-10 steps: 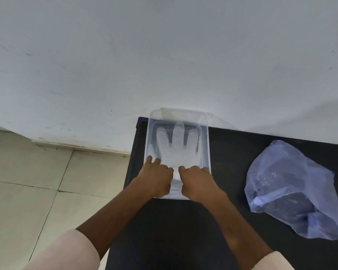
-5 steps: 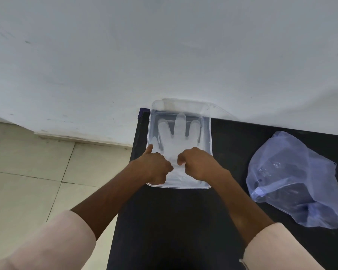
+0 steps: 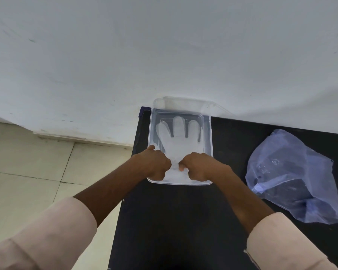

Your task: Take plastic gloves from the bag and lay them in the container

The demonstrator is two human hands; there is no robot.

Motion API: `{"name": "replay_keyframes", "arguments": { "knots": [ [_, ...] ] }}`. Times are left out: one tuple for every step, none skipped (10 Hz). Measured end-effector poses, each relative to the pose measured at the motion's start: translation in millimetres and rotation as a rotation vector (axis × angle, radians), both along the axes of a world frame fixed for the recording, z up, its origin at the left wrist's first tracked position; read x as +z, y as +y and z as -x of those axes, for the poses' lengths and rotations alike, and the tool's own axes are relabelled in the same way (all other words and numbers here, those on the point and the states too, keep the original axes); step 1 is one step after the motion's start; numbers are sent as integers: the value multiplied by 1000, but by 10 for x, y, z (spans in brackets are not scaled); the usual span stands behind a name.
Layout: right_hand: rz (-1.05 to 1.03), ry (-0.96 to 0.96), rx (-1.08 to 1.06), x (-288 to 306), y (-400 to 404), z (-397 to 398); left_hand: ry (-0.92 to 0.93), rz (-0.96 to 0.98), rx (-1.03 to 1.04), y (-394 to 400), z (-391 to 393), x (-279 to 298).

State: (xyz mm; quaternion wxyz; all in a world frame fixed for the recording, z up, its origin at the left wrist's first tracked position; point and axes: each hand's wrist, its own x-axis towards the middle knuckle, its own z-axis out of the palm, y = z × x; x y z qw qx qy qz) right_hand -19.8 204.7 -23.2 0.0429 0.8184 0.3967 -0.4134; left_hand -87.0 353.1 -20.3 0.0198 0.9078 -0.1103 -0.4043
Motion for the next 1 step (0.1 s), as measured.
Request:
{"name": "replay_keyframes", "arguments": {
  "knots": [
    [-93, 55, -119, 30, -11, 6, -105, 121, 103, 53, -28, 54]
  ]
}}
